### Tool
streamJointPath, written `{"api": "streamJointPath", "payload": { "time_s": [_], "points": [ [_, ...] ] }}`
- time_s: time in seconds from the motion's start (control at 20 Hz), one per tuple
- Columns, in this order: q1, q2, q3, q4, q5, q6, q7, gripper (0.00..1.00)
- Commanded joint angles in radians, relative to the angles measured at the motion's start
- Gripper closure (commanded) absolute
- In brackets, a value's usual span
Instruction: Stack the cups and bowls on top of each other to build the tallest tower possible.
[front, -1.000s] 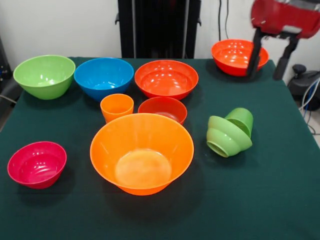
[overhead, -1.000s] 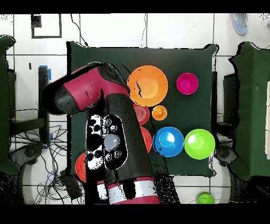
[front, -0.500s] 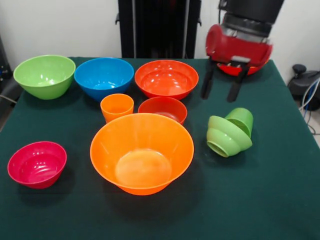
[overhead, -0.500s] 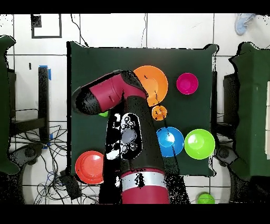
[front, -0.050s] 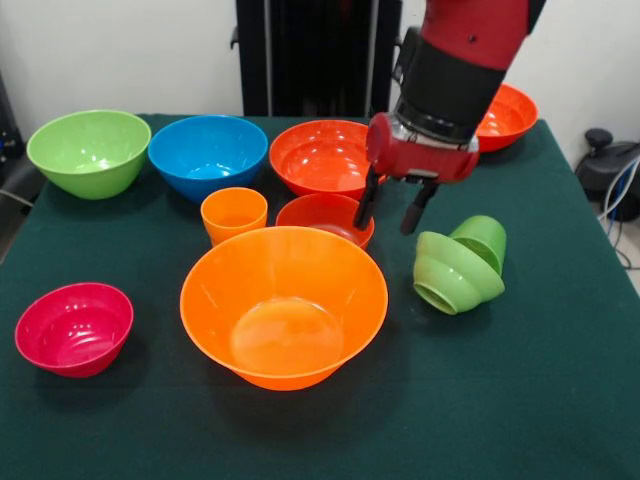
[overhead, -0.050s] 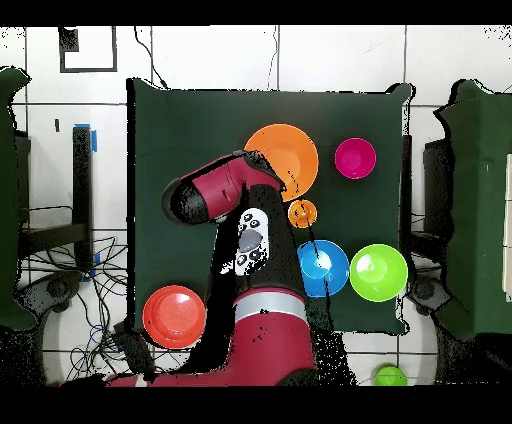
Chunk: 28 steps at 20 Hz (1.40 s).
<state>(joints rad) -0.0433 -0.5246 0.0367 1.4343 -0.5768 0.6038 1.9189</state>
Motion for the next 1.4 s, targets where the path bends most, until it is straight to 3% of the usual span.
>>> {"api": "streamJointPath", "payload": {
  "time_s": [0.05, 0.2, 0.35, 0.55, 0.85, 1.05, 1.4],
  "points": [
    [0.061, 0.164, -0.019, -0.028, -0.057, -0.095, 0.154, 0.0],
    [0.029, 0.159, 0.035, -0.01, -0.014, -0.057, 0.045, 0.0],
    [-0.078, 0.09, 0.182, 0.08, 0.096, 0.028, -0.101, 0.0],
    [-0.106, 0.03, 0.249, 0.095, 0.149, 0.122, -0.155, 0.0],
    [-0.126, -0.035, 0.302, 0.103, 0.173, 0.24, -0.215, 0.0],
    [-0.125, -0.078, 0.305, 0.1, 0.143, 0.31, -0.251, 0.0],
    [-0.156, -0.104, 0.36, 0.11, 0.147, 0.324, -0.24, 0.0]
  ]
}}
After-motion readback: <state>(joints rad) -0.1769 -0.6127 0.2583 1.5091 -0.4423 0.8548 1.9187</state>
